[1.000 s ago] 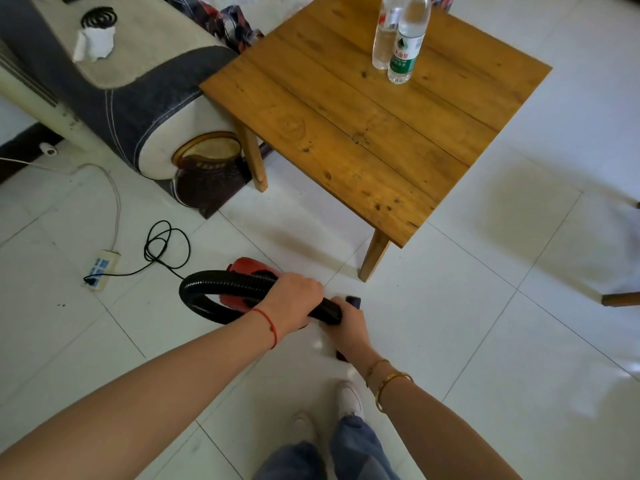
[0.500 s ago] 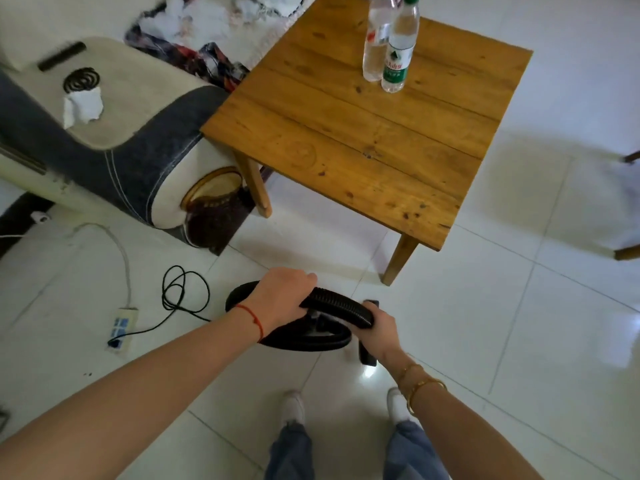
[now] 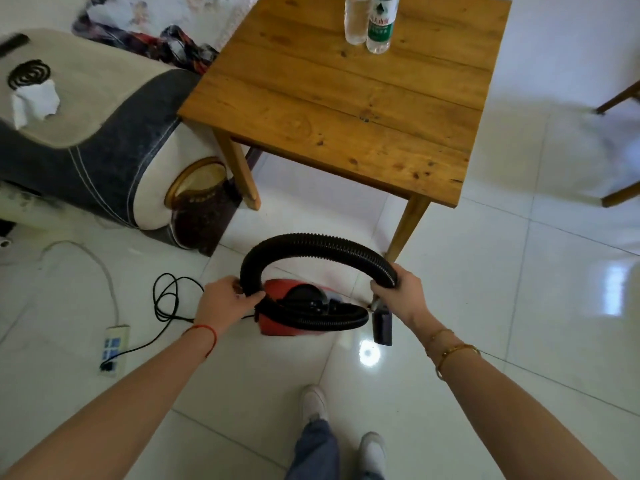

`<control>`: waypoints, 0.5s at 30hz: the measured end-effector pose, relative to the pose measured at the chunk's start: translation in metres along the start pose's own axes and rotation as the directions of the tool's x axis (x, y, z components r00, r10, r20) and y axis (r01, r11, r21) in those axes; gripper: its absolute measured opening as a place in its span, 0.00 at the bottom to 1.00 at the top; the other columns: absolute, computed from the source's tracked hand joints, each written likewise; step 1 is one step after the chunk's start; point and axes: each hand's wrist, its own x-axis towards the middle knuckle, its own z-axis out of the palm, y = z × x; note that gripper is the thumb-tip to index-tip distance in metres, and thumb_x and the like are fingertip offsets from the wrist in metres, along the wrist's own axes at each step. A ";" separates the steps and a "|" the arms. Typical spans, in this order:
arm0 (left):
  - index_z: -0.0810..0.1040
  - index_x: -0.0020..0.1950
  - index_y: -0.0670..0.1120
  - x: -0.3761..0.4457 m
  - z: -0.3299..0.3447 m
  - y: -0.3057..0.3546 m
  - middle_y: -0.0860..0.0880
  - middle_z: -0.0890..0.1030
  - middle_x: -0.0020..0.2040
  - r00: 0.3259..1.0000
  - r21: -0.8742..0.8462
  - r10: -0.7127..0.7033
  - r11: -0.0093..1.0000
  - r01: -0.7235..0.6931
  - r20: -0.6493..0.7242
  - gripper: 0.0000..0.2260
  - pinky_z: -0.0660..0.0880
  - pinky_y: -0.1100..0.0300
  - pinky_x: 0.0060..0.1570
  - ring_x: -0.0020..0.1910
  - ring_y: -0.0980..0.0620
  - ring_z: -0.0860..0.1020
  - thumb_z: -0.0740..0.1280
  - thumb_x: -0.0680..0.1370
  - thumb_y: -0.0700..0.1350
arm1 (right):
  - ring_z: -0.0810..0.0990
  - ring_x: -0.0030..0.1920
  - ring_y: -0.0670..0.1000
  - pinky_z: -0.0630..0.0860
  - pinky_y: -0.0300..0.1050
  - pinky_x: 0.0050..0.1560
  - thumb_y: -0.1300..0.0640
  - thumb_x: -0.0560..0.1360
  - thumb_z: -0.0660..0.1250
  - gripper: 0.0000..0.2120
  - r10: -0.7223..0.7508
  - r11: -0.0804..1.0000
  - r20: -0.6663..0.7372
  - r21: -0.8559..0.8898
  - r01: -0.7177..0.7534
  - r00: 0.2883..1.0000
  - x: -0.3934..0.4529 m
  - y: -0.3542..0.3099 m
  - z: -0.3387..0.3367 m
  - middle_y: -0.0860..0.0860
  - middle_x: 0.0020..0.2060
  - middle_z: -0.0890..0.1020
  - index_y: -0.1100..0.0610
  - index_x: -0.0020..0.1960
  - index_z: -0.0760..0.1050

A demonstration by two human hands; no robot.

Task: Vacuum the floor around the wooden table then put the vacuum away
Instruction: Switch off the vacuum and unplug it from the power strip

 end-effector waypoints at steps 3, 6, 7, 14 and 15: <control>0.81 0.50 0.43 0.002 0.036 -0.013 0.48 0.83 0.45 0.994 -0.083 -0.068 0.994 0.075 0.083 0.18 0.72 0.62 0.43 0.49 0.49 0.81 0.73 0.71 0.56 | 0.79 0.41 0.46 0.72 0.33 0.43 0.61 0.71 0.72 0.11 -0.036 0.996 -0.069 0.082 0.042 0.997 0.005 0.004 0.002 0.49 0.41 0.81 0.50 0.50 0.76; 0.81 0.56 0.42 0.000 0.074 -0.015 0.45 0.83 0.51 0.989 -0.175 -0.094 0.978 0.113 0.114 0.19 0.70 0.63 0.45 0.55 0.46 0.79 0.71 0.73 0.54 | 0.78 0.44 0.41 0.73 0.35 0.47 0.56 0.72 0.73 0.11 -0.060 0.988 -0.131 0.131 0.078 0.990 0.010 0.015 0.009 0.46 0.42 0.81 0.49 0.52 0.75; 0.80 0.57 0.41 -0.001 0.084 -0.015 0.44 0.83 0.53 0.989 -0.241 -0.112 0.962 0.132 0.096 0.19 0.70 0.63 0.46 0.55 0.45 0.79 0.72 0.74 0.53 | 0.78 0.44 0.41 0.73 0.36 0.48 0.55 0.72 0.73 0.12 -0.065 0.988 -0.146 0.131 0.084 0.987 0.011 0.019 0.013 0.45 0.43 0.81 0.50 0.53 0.75; 0.78 0.47 0.43 -0.024 0.106 0.001 0.51 0.81 0.41 0.989 -0.466 -0.025 0.883 -0.048 -0.148 0.12 0.68 0.75 0.36 0.42 0.56 0.78 0.73 0.73 0.50 | 0.74 0.57 0.34 0.70 0.26 0.56 0.47 0.66 0.77 0.32 -0.269 0.961 0.039 0.079 0.266 0.962 -0.007 0.041 0.051 0.43 0.56 0.76 0.48 0.65 0.66; 0.78 0.46 0.43 -0.028 0.107 0.005 0.52 0.80 0.40 0.985 -0.468 -0.008 0.880 -0.075 -0.173 0.11 0.68 0.77 0.36 0.42 0.57 0.77 0.73 0.73 0.50 | 0.72 0.61 0.38 0.71 0.36 0.62 0.44 0.65 0.78 0.36 -0.274 0.961 0.083 0.060 0.269 0.958 -0.010 0.047 0.060 0.43 0.59 0.75 0.46 0.67 0.64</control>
